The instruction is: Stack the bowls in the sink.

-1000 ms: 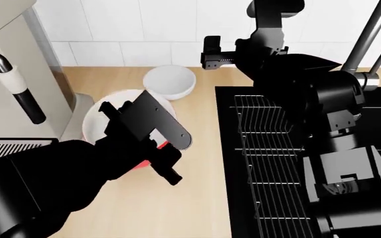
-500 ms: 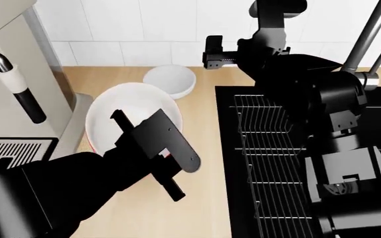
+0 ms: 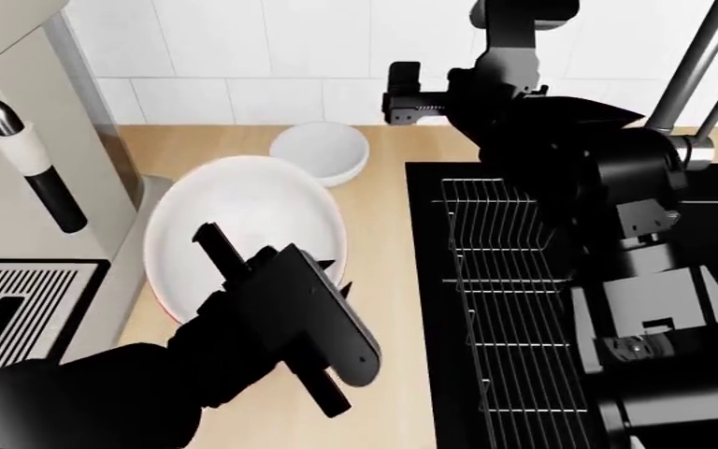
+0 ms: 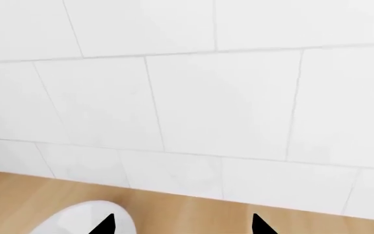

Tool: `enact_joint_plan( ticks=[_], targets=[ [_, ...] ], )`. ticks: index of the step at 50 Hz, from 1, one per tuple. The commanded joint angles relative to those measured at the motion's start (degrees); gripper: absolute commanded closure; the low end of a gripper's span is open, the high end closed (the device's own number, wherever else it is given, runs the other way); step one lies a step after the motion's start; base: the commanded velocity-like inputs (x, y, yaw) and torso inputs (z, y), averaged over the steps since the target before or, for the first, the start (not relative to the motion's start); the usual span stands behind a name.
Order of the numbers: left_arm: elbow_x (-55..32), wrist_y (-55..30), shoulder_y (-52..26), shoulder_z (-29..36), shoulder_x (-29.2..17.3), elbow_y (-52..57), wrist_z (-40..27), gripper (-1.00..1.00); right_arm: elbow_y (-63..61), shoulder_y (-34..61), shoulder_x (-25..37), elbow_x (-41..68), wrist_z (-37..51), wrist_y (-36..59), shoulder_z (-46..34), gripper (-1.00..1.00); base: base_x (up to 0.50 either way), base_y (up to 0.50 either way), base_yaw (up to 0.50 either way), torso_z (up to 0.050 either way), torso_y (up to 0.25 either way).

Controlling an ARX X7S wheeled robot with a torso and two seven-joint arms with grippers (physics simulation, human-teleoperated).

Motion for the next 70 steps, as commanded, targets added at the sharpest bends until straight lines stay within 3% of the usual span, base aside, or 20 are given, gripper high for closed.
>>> enact_joint_plan(
  ticks=[1, 9, 17, 29, 45, 58, 70],
  targets=[
    [-4.82, -5.23, -0.55, -6.68, 1.43, 8.40, -7.73, 1.00, 7.52, 2.54, -1.94, -0.97, -2.06, -2.27, -1.36, -1.00, 0.00, 0.00, 0.00, 0.000, 0.000],
    [-5.30, -3.07, 0.41, -7.20, -0.49, 8.45, -8.64, 1.00, 33.06, 12.41, -7.97, -2.34, -9.24, -7.94, -3.33, -1.00, 0.00, 0.00, 0.00, 0.000, 0.000],
    [-5.76, -1.26, 0.69, -7.81, -1.77, 7.55, -8.96, 1.00, 42.28, 16.35, -8.17, 20.08, -10.16, -12.84, -22.97, -1.00, 0.00, 0.00, 0.00, 0.000, 0.000],
    [-6.30, -0.17, -0.28, -6.48, -2.12, 6.09, -9.55, 1.00, 44.34, 16.73, -8.17, 42.79, -10.65, -13.98, -42.10, -1.00, 0.00, 0.00, 0.00, 0.000, 0.000],
    [-6.83, 1.50, -0.38, -4.91, -2.83, 5.85, -10.36, 1.00, 44.43, 14.34, -8.18, 45.99, -8.59, -16.08, -43.80, -1.00, 0.00, 0.00, 0.00, 0.000, 0.000],
    [-5.85, 4.26, 0.56, -3.65, -4.39, 5.29, -10.08, 1.00, 41.63, 13.09, -8.19, 68.94, -7.51, -20.80, -69.49, -1.00, 0.00, 0.00, 0.00, 0.000, 0.000],
    [-6.34, 5.03, 0.57, -3.33, -5.04, 5.20, -10.48, 1.00, 39.82, 12.83, -8.19, 73.25, -8.10, -21.23, -74.91, -1.00, 0.00, 0.00, 0.00, 0.000, 0.000]
  ],
)
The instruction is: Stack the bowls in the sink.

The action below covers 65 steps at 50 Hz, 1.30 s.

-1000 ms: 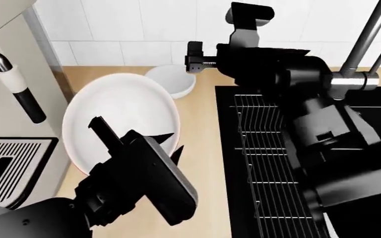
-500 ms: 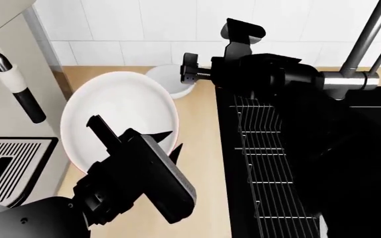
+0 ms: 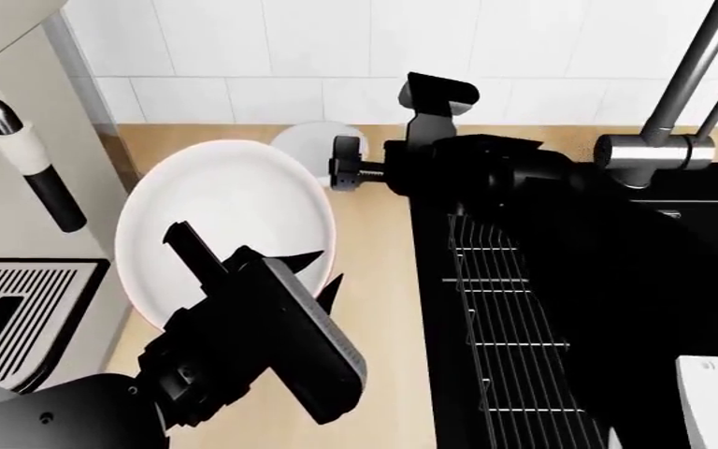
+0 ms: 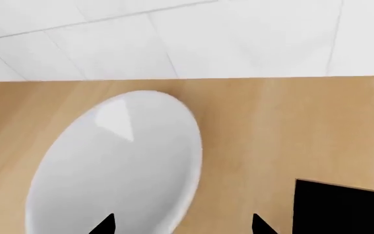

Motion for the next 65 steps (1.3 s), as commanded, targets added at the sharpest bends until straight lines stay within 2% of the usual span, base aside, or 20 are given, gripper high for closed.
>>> enact_joint_plan(
  ticks=[1, 6, 7, 31, 52, 65],
  targets=[
    [0.95, 0.99, -0.38, -0.28, -0.63, -0.19, -2.88, 1.00, -1.44, -0.45, -0.02, 6.37, -0.21, -1.02, -7.41, -1.00, 0.00, 0.00, 0.00, 0.000, 0.000],
    [1.27, 1.53, -0.53, 0.40, -0.79, -0.60, -2.73, 1.00, -1.47, -0.61, -0.02, 6.38, -0.26, -0.90, -7.52, -1.00, 0.00, 0.00, 0.00, 0.000, 0.000],
    [1.40, 1.71, -0.51, 0.59, -0.86, -0.66, -2.65, 1.00, -1.48, -0.73, -0.02, 6.36, -0.30, -0.75, -7.54, 1.00, 0.00, 0.00, 0.00, 0.000, 0.000],
    [2.16, 4.81, 0.07, 3.17, -2.48, -1.42, -3.00, 1.00, -0.87, -1.49, -0.02, 7.67, -0.82, -1.04, -7.51, 1.00, 0.00, 0.00, 0.00, 0.000, 0.001],
    [-0.52, 3.73, -0.99, 2.60, -2.15, -0.59, -4.98, 1.00, 3.07, 2.82, -0.01, 18.76, -5.88, -2.56, -11.84, 1.00, 0.00, 0.00, 0.00, 0.000, 0.000],
    [-2.29, 3.48, -1.76, 1.96, -1.99, -0.55, -6.09, 1.00, 3.16, 9.24, 1.71, 36.87, -8.42, -6.13, -30.31, 1.00, 0.00, 0.00, 0.00, 0.000, 0.000]
  ],
)
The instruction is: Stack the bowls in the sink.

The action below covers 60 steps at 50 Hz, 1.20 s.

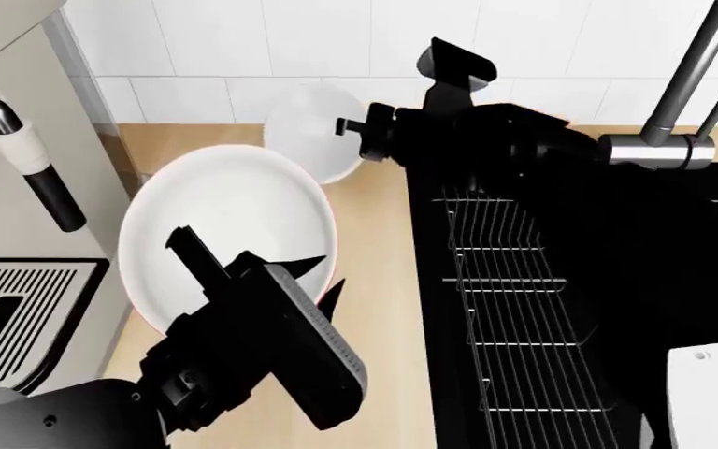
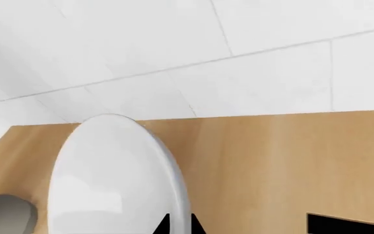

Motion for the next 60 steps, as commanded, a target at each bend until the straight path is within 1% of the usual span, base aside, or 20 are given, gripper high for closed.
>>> enact_joint_plan(
  ticks=[1, 5, 8, 13, 15, 17, 28, 34, 45, 52, 60],
  targets=[
    [-0.67, -0.54, -1.16, -1.44, 0.37, 0.23, -3.88, 1.00, 0.44, 5.08, 1.56, 12.28, -2.79, -2.48, -10.96, 1.00, 0.00, 0.00, 0.00, 0.000, 0.010],
    [-1.44, -0.97, -1.56, -1.72, 0.54, 0.21, -4.54, 1.00, 0.38, 5.53, 2.15, 14.10, -3.46, -3.06, -12.78, 1.00, 0.00, 0.00, 0.00, 0.004, 0.000],
    [-1.54, -0.77, -1.68, -2.02, 0.30, -0.08, -4.72, 1.00, -0.37, 5.14, 3.00, 13.92, -3.13, -5.69, -13.36, 1.00, 0.00, 0.00, 0.00, 0.000, 0.000],
    [-1.42, -0.54, -1.76, -1.77, 0.38, -0.45, -5.01, 1.00, -19.92, 8.00, 11.50, 11.35, 4.07, -17.24, -12.46, 1.00, 0.00, 0.00, 0.00, 0.000, 0.000],
    [-1.73, -0.72, -1.99, -1.80, 0.55, -0.54, -5.26, 1.00, -24.56, 8.56, 13.61, 10.48, 5.44, -20.16, -12.14, 1.00, 0.00, 0.00, 0.00, 0.000, 0.005],
    [-1.91, -0.85, -2.22, -1.71, 0.74, -0.64, -5.45, 1.00, -26.23, 8.62, 14.45, 10.13, 5.73, -20.89, -12.05, 1.00, -0.10, 0.00, 0.00, 0.000, 0.000],
    [-1.15, -0.47, -2.80, -0.20, 1.57, -1.95, -5.59, 1.00, -37.08, 9.85, 20.26, 9.22, 7.68, -24.61, -10.44, 1.00, -0.50, 0.00, 0.00, 0.000, 0.000],
    [-1.00, -0.30, -3.09, 0.28, 2.22, -2.95, -5.84, 1.00, -46.94, 10.94, 25.37, 7.69, 10.45, -29.02, -9.33, 1.00, -0.50, 0.00, 0.00, 0.000, 0.000],
    [-0.03, 0.56, -4.30, -0.69, 2.36, -6.07, -6.44, 1.00, -62.32, 10.77, 34.36, 3.47, 15.08, -37.64, -8.23, 1.00, -0.50, 0.00, 0.00, 0.001, 0.000],
    [-0.76, -0.39, -6.26, -2.56, 2.20, -7.33, -7.79, 1.00, -69.02, 9.76, 39.26, 0.35, 17.21, -42.62, -8.03, 1.00, -0.50, 0.00, 0.00, 0.000, 0.000],
    [-1.52, -0.66, -7.40, -3.70, 2.02, -8.19, -8.38, 1.00, -73.13, 9.40, 43.62, -1.74, 18.89, -45.81, -7.76, 1.00, -0.50, 0.00, 0.00, 0.000, 0.000]
  ],
)
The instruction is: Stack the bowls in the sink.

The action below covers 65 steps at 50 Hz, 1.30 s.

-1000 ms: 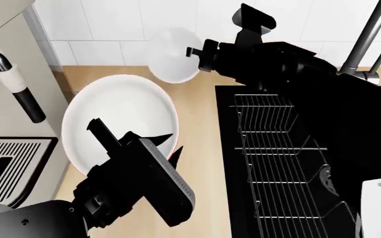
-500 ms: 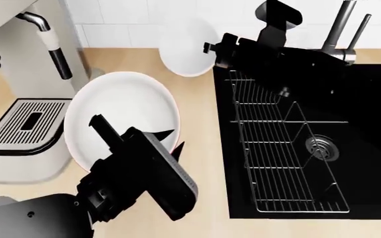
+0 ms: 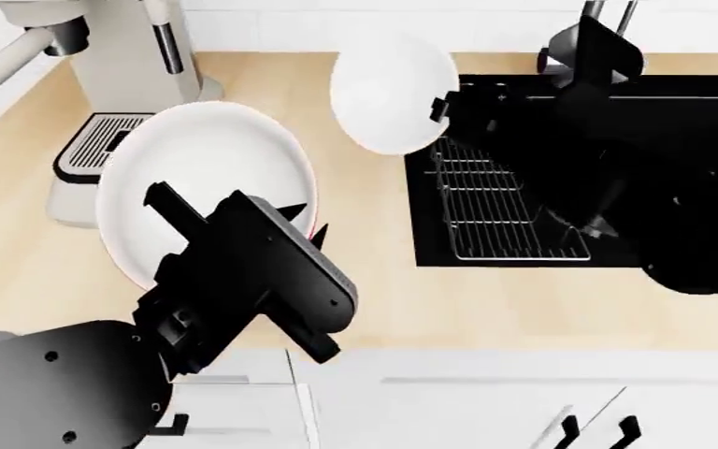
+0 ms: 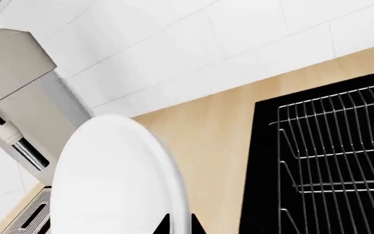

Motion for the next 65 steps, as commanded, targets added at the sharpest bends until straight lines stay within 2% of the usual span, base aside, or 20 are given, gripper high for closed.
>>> enact_joint_plan(
  ticks=[1, 7, 13, 24, 42, 65],
  targets=[
    [0.41, -0.41, -2.07, -2.19, -0.13, -1.52, -4.24, 1.00, -8.35, -0.15, 6.99, -4.21, 2.75, -6.02, 1.29, 1.00, -0.50, 0.00, 0.00, 0.000, 0.000],
    [0.63, 0.00, -2.15, -1.90, -0.16, -1.85, -4.21, 1.00, -11.54, 0.32, 10.01, -5.51, 3.96, -7.66, 1.76, 1.00, -0.50, 0.00, 0.00, 0.000, 0.000],
    [1.42, 0.69, -2.70, -1.53, 0.22, -3.30, -3.95, 1.00, -17.93, 0.92, 13.54, -12.03, 8.69, -10.60, 0.25, 1.00, -0.50, 0.00, 0.00, 0.002, 0.000],
    [4.43, 3.73, -1.93, 0.01, -0.16, -5.24, -2.71, 1.00, -24.31, -0.09, 18.36, -17.09, 12.65, -15.20, 0.17, 1.00, 0.00, -0.21, 0.00, 0.000, 0.000],
    [9.39, 8.21, -1.61, 2.69, -1.27, -5.22, -1.25, 1.00, -23.28, -2.59, 19.57, -16.02, 11.05, -15.99, 0.72, 1.00, -0.01, -0.50, 0.00, 0.001, 0.002],
    [8.56, 8.71, -1.99, 1.74, -0.69, -6.47, -1.91, 1.00, -23.31, -1.87, 20.61, -15.53, 11.88, -14.52, 1.75, 1.00, -0.01, -0.50, 0.00, 0.000, 0.001]
  ],
)
